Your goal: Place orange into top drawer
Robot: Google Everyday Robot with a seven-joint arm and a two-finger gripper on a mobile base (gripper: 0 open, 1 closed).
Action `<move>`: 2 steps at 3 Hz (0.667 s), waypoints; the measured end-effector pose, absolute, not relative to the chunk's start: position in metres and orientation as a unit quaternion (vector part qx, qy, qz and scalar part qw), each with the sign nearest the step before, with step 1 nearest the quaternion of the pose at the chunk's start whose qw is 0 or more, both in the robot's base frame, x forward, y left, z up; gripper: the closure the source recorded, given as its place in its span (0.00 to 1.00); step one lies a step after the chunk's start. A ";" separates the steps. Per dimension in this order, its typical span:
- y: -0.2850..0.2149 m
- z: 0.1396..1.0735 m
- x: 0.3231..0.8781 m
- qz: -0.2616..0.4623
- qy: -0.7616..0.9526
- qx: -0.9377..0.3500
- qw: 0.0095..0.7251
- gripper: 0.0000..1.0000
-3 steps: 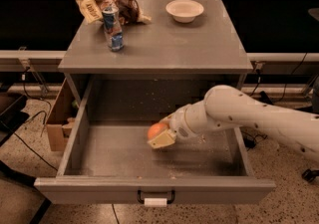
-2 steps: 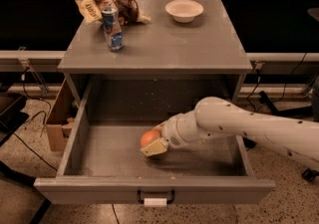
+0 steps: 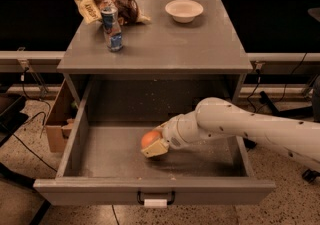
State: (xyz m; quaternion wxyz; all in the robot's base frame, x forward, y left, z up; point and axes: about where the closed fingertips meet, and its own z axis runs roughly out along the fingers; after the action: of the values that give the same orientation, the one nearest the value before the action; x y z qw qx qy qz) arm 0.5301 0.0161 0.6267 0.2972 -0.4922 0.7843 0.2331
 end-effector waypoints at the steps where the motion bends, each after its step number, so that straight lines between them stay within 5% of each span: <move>1: 0.016 0.627 0.530 0.233 0.784 -0.492 0.297 0.36; 2: 0.016 0.627 0.530 0.233 0.784 -0.492 0.297 0.13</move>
Offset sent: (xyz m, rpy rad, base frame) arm 0.0000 0.0000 0.0000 0.0000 0.0000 0.0001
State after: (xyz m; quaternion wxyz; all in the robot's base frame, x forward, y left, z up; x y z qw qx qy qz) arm 0.5301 0.0162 0.6266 0.2972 -0.4922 0.7843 0.2331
